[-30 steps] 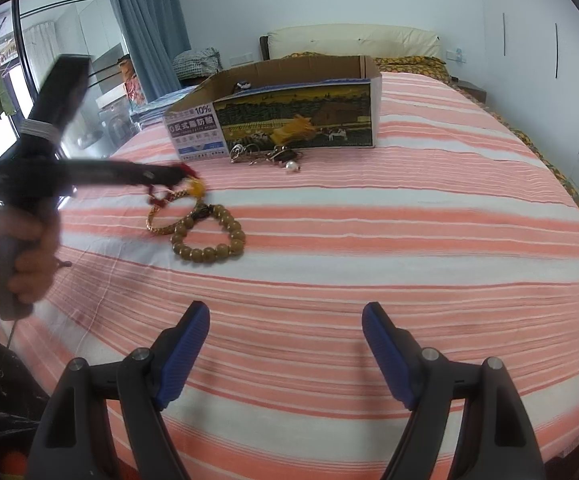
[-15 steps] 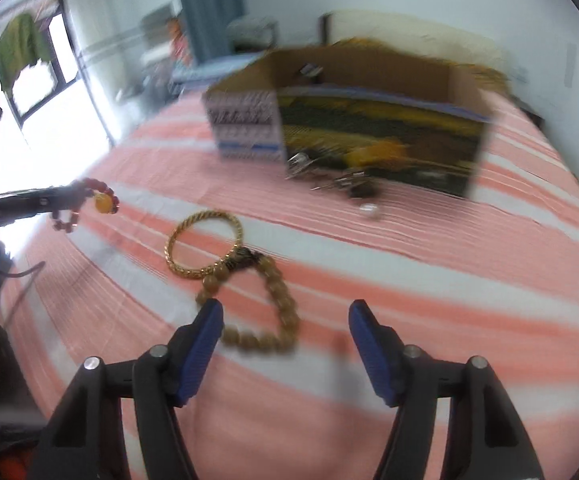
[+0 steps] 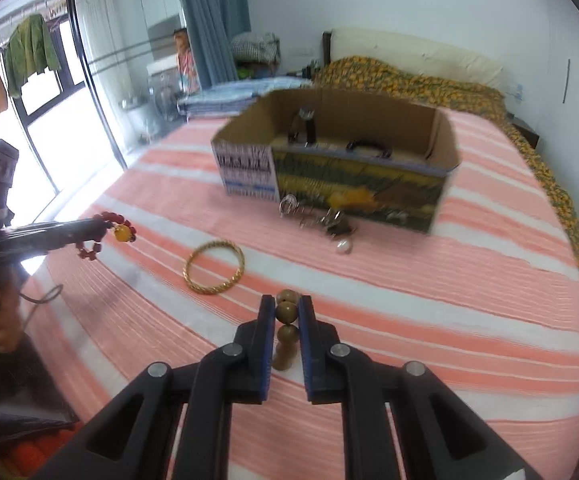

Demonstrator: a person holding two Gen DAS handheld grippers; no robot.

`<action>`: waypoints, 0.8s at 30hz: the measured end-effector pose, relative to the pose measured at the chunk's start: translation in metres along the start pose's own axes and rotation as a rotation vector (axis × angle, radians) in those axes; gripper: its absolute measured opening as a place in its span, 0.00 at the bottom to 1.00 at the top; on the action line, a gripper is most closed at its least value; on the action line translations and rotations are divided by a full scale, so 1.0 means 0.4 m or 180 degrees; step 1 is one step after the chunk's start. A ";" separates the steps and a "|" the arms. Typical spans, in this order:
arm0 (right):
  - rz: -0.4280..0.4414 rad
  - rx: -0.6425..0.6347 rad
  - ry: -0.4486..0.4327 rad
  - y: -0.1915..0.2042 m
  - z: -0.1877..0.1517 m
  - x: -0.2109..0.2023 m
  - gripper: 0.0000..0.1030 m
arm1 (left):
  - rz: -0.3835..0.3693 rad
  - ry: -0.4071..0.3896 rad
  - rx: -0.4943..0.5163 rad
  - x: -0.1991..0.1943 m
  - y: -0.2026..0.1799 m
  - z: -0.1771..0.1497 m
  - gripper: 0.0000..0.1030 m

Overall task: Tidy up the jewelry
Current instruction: 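Carry the red and wooden bead bracelets toward the box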

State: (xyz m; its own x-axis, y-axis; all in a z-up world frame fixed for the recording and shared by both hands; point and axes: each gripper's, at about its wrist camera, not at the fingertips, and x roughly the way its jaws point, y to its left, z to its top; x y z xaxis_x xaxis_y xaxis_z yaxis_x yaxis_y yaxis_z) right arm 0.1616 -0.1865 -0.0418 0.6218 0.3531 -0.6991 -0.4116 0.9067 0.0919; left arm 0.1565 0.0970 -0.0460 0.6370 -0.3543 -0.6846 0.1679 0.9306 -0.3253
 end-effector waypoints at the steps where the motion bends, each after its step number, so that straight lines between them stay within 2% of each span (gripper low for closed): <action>1: -0.0007 0.0009 -0.0019 -0.004 0.009 -0.006 0.12 | -0.0020 -0.0031 0.0001 -0.008 -0.006 0.009 0.07; 7: -0.0094 0.0018 -0.0162 -0.023 0.035 -0.079 0.12 | -0.0110 -0.0137 0.0008 -0.044 -0.021 0.062 0.07; 24: 0.0073 -0.0043 -0.0411 -0.015 0.149 -0.081 0.12 | -0.0188 -0.0321 0.0128 -0.055 -0.037 0.210 0.07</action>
State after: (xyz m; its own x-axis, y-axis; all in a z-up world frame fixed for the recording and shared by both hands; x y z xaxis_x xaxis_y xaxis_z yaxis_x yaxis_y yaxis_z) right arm 0.1837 -0.1895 0.0226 0.6924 0.4013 -0.5996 -0.4350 0.8952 0.0968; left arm 0.2030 0.0989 0.0286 0.6972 -0.3994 -0.5953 0.2361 0.9120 -0.3354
